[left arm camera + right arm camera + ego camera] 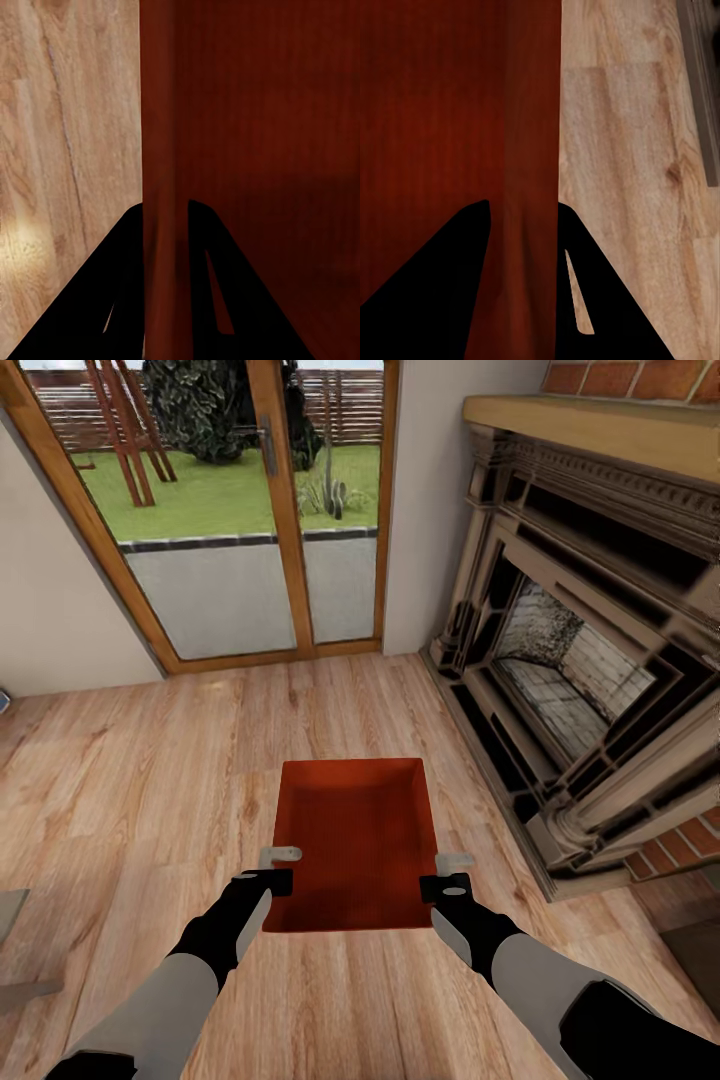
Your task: Move the two storage containers from the living room to the garage. In the garage, place one container on the floor and stack the other container on top of it (either order is fine).
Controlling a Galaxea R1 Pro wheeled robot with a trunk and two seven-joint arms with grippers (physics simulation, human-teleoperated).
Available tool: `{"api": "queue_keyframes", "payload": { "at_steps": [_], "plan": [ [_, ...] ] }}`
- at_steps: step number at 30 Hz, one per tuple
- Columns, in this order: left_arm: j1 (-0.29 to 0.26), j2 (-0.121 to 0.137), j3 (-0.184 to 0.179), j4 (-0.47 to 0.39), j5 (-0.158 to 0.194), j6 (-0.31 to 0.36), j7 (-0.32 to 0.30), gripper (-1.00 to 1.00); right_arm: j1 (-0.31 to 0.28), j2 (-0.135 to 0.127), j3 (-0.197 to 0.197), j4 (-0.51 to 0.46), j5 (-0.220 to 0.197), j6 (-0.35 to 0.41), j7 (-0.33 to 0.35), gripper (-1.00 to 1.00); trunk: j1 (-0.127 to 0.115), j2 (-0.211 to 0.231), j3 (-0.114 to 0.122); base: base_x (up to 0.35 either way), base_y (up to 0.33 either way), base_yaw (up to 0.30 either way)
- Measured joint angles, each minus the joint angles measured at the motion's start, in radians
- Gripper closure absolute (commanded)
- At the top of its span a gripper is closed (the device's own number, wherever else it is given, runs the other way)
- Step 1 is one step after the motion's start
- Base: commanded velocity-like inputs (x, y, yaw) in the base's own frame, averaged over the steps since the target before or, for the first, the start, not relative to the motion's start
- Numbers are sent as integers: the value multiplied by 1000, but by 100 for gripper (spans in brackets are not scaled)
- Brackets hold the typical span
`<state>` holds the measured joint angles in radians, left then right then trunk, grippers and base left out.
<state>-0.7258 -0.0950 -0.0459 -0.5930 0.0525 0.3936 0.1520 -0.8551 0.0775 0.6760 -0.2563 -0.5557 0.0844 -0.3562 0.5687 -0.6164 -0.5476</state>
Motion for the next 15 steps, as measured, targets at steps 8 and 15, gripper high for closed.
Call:
{"api": "queue_keyframes", "payload": {
  "at_steps": [8, 15],
  "plan": [
    [0, 0, 0, 0, 0, 0, 0, 100, 0, -1, 1, -1, -1, 0, 0, 100, -31, 56, 38, 0, 0, 0],
    [0, 0, 0, 0, 0, 0, 0, 100, 0, 0, 2, 0, -2, -1, 0, 100, -58, 105, 71, 0, 0, 0]
  ]
}}
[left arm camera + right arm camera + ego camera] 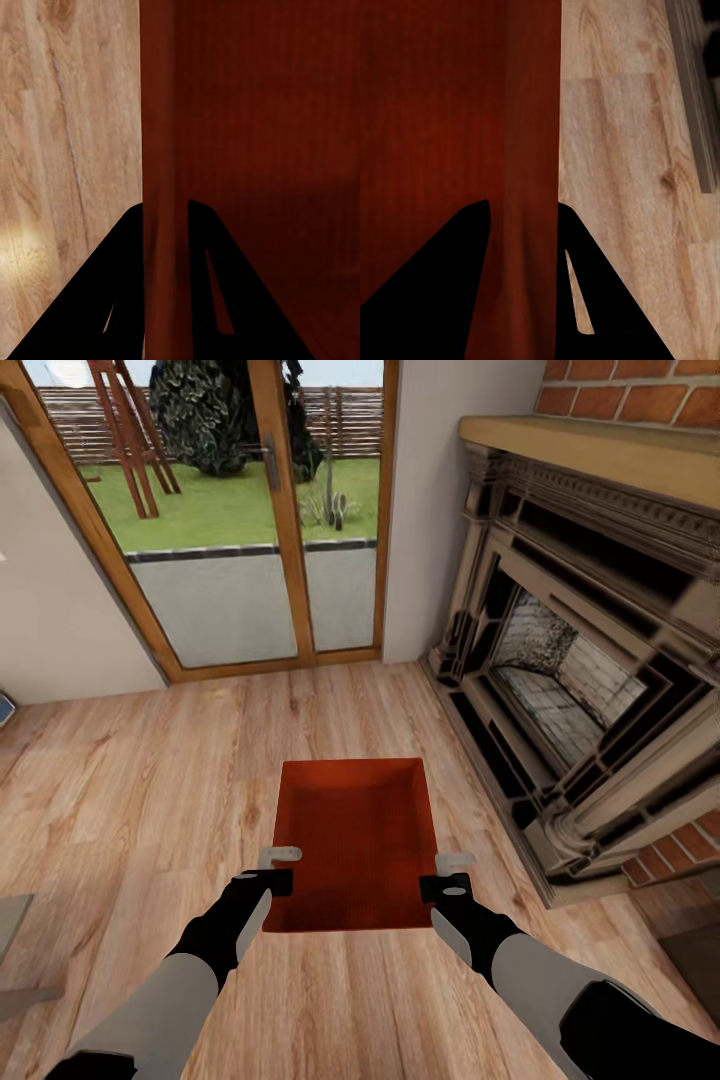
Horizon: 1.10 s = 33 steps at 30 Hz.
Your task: Move the two storage containers from the living room to the garage. In the garage, place one container on the floor and stack the other container on top of it (either order is fine).
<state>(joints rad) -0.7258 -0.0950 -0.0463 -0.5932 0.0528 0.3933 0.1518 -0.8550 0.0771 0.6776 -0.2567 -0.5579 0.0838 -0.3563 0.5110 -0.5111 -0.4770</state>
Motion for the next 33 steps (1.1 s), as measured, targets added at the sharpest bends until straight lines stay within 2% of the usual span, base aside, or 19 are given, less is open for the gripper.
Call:
{"api": "queue_keyframes", "payload": {
  "at_steps": [16, 33],
  "plan": [
    [0, 0, 0, 0, 0, 0, 0, 100, 0, 0, 0, 0, -1, 0, 0, 100, -61, 112, 75, 0, 0, 0],
    [0, 0, 0, 0, -1, 0, 0, 100, 1, 0, -1, -1, 1, -1, 0, 100, -62, 113, 102, 0, 0, 0]
  ]
}}
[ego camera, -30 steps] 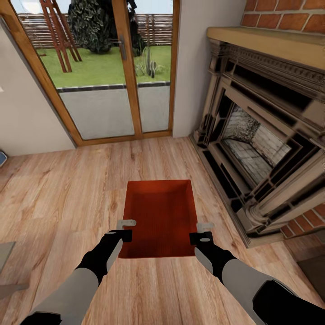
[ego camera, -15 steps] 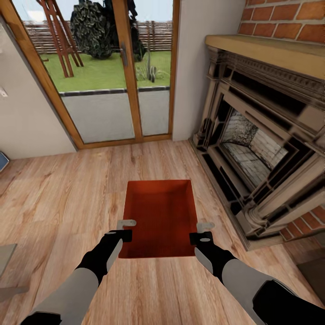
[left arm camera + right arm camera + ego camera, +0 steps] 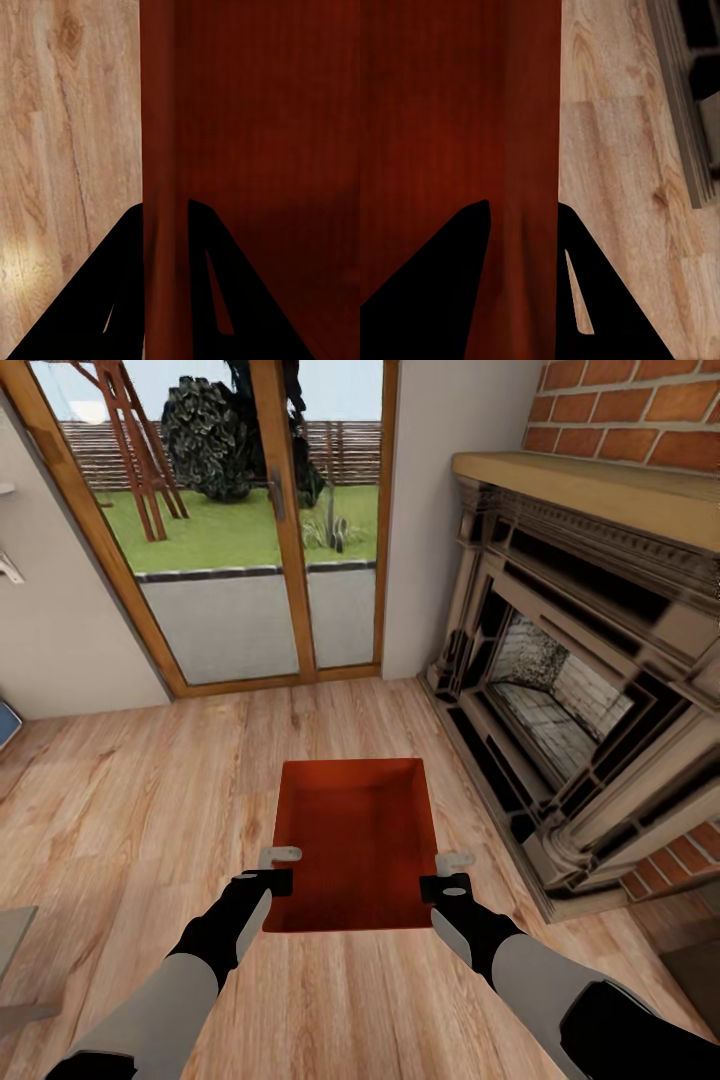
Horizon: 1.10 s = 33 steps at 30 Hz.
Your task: Move the two storage containers from the living room to the garage. In the garage, place one container on the floor and stack the other container on top of it (either order is fine).
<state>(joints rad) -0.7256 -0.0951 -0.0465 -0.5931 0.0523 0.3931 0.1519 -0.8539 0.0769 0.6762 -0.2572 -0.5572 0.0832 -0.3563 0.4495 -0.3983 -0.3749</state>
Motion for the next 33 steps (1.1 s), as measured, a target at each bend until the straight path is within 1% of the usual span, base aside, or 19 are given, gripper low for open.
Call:
{"api": "queue_keyframes", "payload": {
  "at_steps": [33],
  "plan": [
    [0, 0, 0, 0, 0, 0, 0, 100, 0, 0, 1, 0, -1, 0, 0, 100, 0, 0, 52, 0, 0, 0]
  ]
}}
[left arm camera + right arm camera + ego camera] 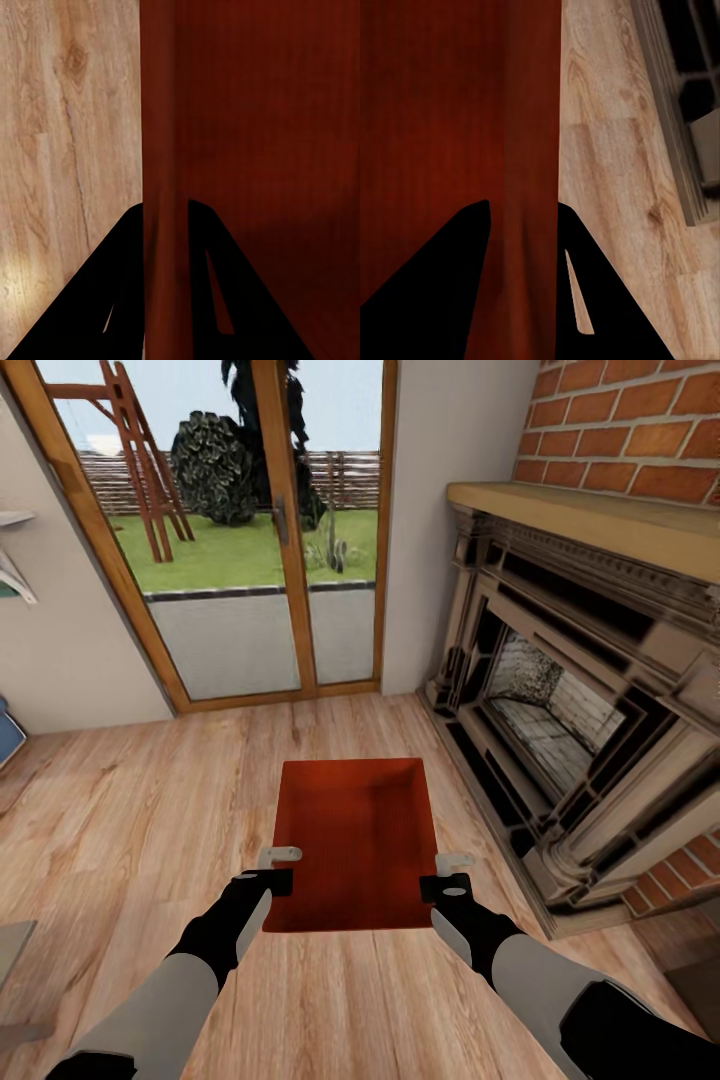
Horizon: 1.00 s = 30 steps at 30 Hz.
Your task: Move the two storage containers from the living room to the garage. In the garage, place one container on the floor and stack the other container on top of it (either order is fine).
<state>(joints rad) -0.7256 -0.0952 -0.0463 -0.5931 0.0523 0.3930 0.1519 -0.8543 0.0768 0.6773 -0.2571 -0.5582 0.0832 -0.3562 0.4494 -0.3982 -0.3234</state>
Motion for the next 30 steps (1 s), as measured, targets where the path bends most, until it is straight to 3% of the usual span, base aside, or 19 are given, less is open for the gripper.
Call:
{"api": "queue_keyframes", "payload": {
  "at_steps": [30],
  "plan": [
    [0, 0, 0, 0, 1, -1, 0, 100, 1, 1, -1, -1, 2, 0, -3, 100, 0, 0, 47, 0, 0, 0]
  ]
}}
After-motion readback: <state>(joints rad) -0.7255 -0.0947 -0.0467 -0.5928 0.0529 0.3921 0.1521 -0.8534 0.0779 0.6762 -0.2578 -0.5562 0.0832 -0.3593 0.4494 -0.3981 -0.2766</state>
